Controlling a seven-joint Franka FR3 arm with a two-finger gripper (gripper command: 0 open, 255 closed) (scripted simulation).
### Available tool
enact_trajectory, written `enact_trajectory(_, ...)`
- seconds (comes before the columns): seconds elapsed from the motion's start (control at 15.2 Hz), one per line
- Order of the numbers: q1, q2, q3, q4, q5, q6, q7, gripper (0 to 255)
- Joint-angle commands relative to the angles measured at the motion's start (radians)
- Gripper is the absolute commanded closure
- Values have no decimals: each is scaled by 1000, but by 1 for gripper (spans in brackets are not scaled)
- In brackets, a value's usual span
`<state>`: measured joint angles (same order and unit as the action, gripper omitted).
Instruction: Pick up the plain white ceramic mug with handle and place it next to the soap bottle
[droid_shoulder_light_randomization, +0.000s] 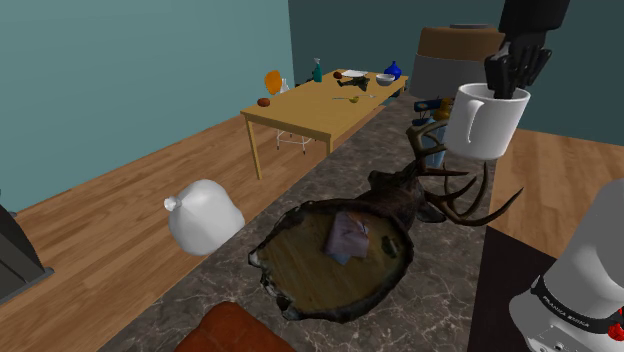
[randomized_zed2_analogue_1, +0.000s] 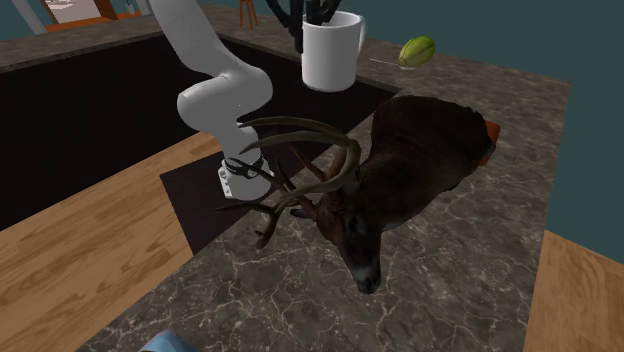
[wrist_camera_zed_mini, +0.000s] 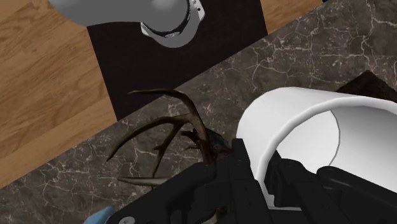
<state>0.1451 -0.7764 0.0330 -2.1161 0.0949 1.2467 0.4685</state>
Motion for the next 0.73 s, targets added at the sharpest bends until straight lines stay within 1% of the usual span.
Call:
enact_trajectory(0.0,-9,5,-49,-2,-41,3,-55,255)
enact_trajectory(0.33,-30,33,-161,22,-131,4,-179,255)
enact_trajectory(0.66,-46,87,-273,72,-211,15,-303,255)
